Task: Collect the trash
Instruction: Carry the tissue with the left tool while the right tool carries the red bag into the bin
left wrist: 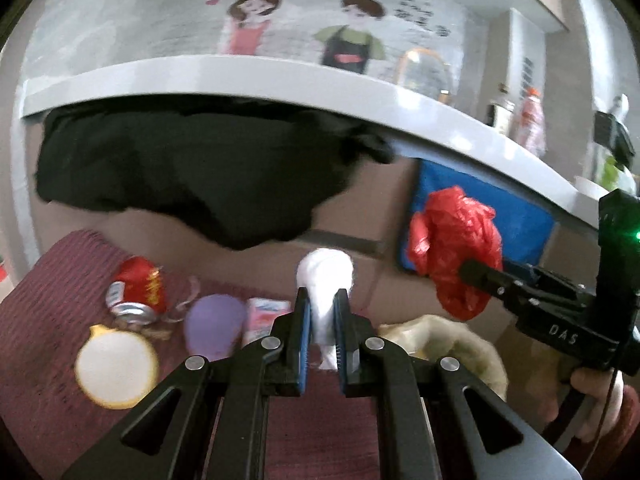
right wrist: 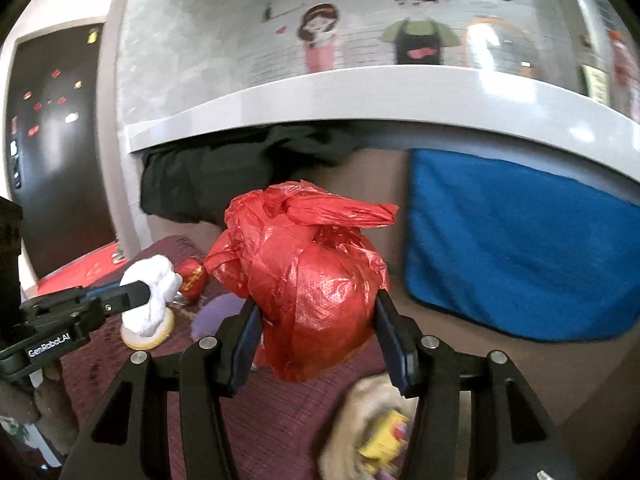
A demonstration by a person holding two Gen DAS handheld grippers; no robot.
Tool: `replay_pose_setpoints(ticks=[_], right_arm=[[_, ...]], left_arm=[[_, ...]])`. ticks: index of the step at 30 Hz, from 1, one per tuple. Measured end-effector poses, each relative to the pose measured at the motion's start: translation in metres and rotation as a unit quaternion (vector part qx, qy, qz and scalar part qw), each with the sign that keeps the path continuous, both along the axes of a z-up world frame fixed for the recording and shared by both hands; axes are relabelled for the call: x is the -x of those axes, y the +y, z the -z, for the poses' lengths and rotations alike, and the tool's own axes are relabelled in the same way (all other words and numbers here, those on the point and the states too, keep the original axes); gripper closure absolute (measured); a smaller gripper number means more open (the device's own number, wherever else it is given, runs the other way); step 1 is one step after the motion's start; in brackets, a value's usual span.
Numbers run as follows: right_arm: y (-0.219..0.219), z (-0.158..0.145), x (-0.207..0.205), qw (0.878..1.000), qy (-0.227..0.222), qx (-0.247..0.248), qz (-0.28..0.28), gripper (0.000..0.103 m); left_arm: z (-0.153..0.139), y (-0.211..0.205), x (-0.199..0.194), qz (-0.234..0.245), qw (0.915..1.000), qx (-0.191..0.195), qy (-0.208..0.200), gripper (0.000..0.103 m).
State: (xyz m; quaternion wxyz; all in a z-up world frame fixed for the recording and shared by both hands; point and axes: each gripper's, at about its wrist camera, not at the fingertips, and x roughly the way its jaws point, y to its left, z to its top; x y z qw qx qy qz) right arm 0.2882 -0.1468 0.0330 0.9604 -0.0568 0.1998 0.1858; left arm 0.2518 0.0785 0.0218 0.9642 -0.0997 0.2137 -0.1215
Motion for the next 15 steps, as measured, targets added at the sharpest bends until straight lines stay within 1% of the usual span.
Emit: replay_pose_setpoints(ticks=[2, 7, 11, 15], right_arm=[[-0.011, -0.001, 0.005, 1.0, -0.008, 0.004, 0.017, 0.053], [-0.046, -0.004, 0.018, 0.998, -0.026, 0.015, 0.057, 0.053], [-0.069, -0.006, 0.027, 0.996, -0.032, 0.025, 0.079, 0.053], [-0.087, -0.003, 0.035, 0.995, -0.03, 0.028, 0.089, 0.053]], left_arm=[[-0.003, -0.021, -0.002, 0.019, 0.9998, -0.002, -0.002, 0.092], [-0.006, -0.058, -0.003, 0.054, 0.9985, -0.01, 0.0, 0.092], [-0.005, -0.078, -0.001, 0.065, 0.9977, -0.016, 0.001, 0.092], [-0.001, -0.091, 0.002, 0.063, 0.9978, -0.02, 0.003, 0.092]])
